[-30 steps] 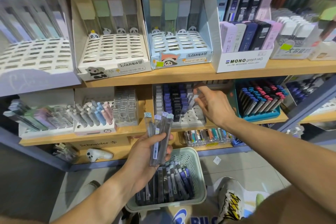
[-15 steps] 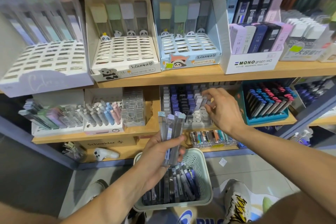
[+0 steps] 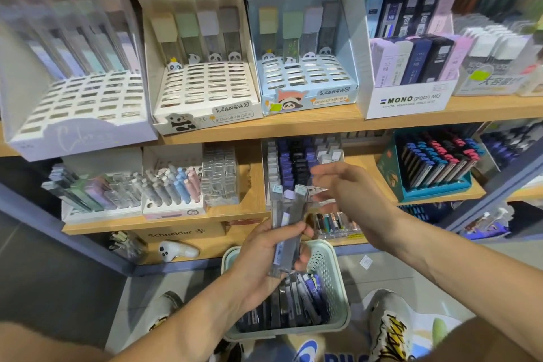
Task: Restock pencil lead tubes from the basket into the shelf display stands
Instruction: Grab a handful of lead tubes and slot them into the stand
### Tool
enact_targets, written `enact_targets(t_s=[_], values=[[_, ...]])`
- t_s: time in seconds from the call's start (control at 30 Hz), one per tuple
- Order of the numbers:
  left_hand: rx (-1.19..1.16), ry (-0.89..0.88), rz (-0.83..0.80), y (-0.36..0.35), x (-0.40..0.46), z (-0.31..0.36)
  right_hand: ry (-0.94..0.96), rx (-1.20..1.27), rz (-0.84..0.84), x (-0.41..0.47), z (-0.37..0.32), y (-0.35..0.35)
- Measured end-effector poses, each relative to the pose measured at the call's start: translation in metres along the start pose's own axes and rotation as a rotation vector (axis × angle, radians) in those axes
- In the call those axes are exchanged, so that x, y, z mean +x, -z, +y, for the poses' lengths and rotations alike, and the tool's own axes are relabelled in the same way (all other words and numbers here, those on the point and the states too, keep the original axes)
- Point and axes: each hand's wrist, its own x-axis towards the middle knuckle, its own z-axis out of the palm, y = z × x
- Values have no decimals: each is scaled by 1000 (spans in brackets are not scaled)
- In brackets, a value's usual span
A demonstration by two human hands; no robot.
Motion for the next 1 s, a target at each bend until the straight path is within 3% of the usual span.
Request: enact_targets(t_s=[0.17, 0.57, 1.0], values=[[66, -30, -21, 4, 0, 2, -137, 45, -162, 4, 0, 5], [95, -32, 11, -4, -4, 4, -188, 214, -154, 6, 3, 3], [97, -113, 92, 2, -9, 22, 19, 400, -188, -2, -10, 6]])
